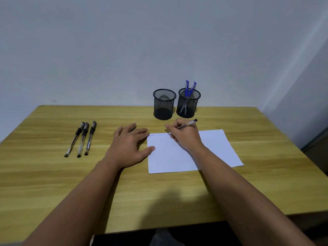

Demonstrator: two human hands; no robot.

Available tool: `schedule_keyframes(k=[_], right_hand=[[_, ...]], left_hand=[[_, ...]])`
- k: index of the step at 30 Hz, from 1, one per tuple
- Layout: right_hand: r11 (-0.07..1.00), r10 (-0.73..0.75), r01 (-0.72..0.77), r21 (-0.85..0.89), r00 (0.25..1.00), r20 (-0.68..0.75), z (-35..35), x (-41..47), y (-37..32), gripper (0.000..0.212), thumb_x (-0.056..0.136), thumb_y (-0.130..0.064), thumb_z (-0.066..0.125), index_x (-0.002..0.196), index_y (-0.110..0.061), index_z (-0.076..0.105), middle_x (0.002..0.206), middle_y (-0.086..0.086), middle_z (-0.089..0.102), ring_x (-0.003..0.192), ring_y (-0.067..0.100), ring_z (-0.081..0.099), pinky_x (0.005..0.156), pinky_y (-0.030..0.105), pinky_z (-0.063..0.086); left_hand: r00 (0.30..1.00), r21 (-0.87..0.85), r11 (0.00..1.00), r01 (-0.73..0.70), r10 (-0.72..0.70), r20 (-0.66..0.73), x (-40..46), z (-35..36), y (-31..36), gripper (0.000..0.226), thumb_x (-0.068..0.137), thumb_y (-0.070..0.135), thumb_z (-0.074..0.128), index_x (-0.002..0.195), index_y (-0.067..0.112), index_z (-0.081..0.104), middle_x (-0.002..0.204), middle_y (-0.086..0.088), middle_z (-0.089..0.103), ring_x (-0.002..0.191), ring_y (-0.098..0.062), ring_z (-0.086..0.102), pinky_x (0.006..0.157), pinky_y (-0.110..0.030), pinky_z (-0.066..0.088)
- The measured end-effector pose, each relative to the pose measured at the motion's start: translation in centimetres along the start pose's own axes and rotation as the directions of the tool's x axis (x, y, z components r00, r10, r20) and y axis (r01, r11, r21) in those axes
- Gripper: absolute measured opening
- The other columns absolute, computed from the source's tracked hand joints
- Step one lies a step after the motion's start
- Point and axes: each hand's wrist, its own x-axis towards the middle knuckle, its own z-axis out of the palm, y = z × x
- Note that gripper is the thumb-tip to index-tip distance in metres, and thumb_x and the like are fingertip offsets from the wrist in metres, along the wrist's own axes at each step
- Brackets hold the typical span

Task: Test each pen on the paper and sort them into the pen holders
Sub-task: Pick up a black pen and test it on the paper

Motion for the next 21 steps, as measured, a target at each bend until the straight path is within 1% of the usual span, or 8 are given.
schedule_keyframes(k=[3, 6, 9, 12, 14, 18, 21], right_hand=[[1.0, 0.005, -0.005, -0.027, 1.0, -0.01, 0.0, 0.03, 0.12, 0.037, 0.094, -0.02, 0.079, 0.067, -0.001, 0.061, 0.057, 0.012, 0.064, 0.052, 0.022, 0.056, 0.054, 0.032, 0.046], [1.0, 0.011, -0.012, -0.02, 0.999, -0.043, -0.15, 0.13, 0.17, 0.037, 0.096, -0.014, 0.074, 0.069, 0.005, 0.058, 0.06, 0.017, 0.065, 0.049, 0.017, 0.058, 0.052, 0.029, 0.045], [1.0, -0.007, 0.006, -0.029, 0.999, -0.038, -0.14, 0.04, 0.04, 0.037, 0.097, -0.019, 0.076, 0.073, 0.005, 0.062, 0.065, 0.027, 0.065, 0.052, 0.021, 0.059, 0.052, 0.031, 0.047], [0.998, -0.011, 0.008, -0.059, 0.999, -0.049, 0.02, 0.06, 0.13, 0.037, 0.096, -0.022, 0.077, 0.072, 0.002, 0.063, 0.064, 0.023, 0.067, 0.051, 0.021, 0.057, 0.053, 0.033, 0.047], [0.998, -0.003, -0.001, -0.059, 0.997, -0.076, -0.05, 0.14, 0.18, 0.037, 0.097, -0.022, 0.076, 0.074, 0.004, 0.062, 0.066, 0.025, 0.067, 0.052, 0.02, 0.059, 0.052, 0.031, 0.048], [0.999, -0.015, 0.012, -0.042, 0.998, -0.068, -0.04, 0.17, 0.36, 0.038, 0.097, -0.019, 0.074, 0.073, 0.007, 0.06, 0.066, 0.029, 0.064, 0.051, 0.024, 0.057, 0.051, 0.032, 0.046], [1.0, -0.008, 0.005, -0.025, 0.992, -0.123, -0.17, 0.32, 0.49, 0.037, 0.097, -0.016, 0.073, 0.071, 0.006, 0.058, 0.066, 0.03, 0.064, 0.051, 0.023, 0.06, 0.05, 0.03, 0.048]], left_hand=[[1.0, -0.005, 1.0, 0.001, -0.001, -0.003, 0.02, 0.06, -0.04, 0.068, 0.083, 0.076, 0.05, 0.139, 0.038, 0.058, 0.149, 0.02, 0.052, 0.151, -0.017, 0.028, 0.122, -0.054, 0.015], [1.0, 0.0, 1.0, 0.004, -0.004, 0.005, 0.04, -0.03, 0.05, 0.068, 0.083, 0.076, 0.049, 0.14, 0.038, 0.058, 0.149, 0.021, 0.051, 0.151, -0.015, 0.027, 0.122, -0.053, 0.015], [1.0, 0.015, 1.0, -0.006, 0.006, 0.012, -0.01, -0.12, 0.16, 0.07, 0.084, 0.076, 0.047, 0.141, 0.037, 0.057, 0.15, 0.02, 0.05, 0.151, -0.013, 0.027, 0.123, -0.054, 0.013], [1.0, 0.028, 0.999, -0.021, 0.02, 0.017, -0.09, -0.14, 0.21, 0.071, 0.085, 0.075, 0.044, 0.142, 0.034, 0.057, 0.152, 0.017, 0.05, 0.15, -0.01, 0.031, 0.123, -0.054, 0.012], [1.0, 0.025, 1.0, -0.019, 0.018, 0.02, -0.11, -0.09, 0.25, 0.072, 0.085, 0.075, 0.043, 0.142, 0.033, 0.057, 0.153, 0.016, 0.048, 0.148, -0.008, 0.034, 0.124, -0.054, 0.012], [1.0, 0.008, 1.0, -0.015, 0.015, 0.019, -0.07, -0.02, 0.18, 0.071, 0.085, 0.075, 0.043, 0.141, 0.034, 0.057, 0.153, 0.017, 0.048, 0.147, -0.007, 0.036, 0.123, -0.054, 0.012], [1.0, 0.005, 1.0, -0.012, 0.012, 0.022, -0.06, 0.0, 0.2, 0.072, 0.084, 0.076, 0.043, 0.141, 0.035, 0.057, 0.153, 0.018, 0.048, 0.147, -0.006, 0.035, 0.123, -0.054, 0.013]])
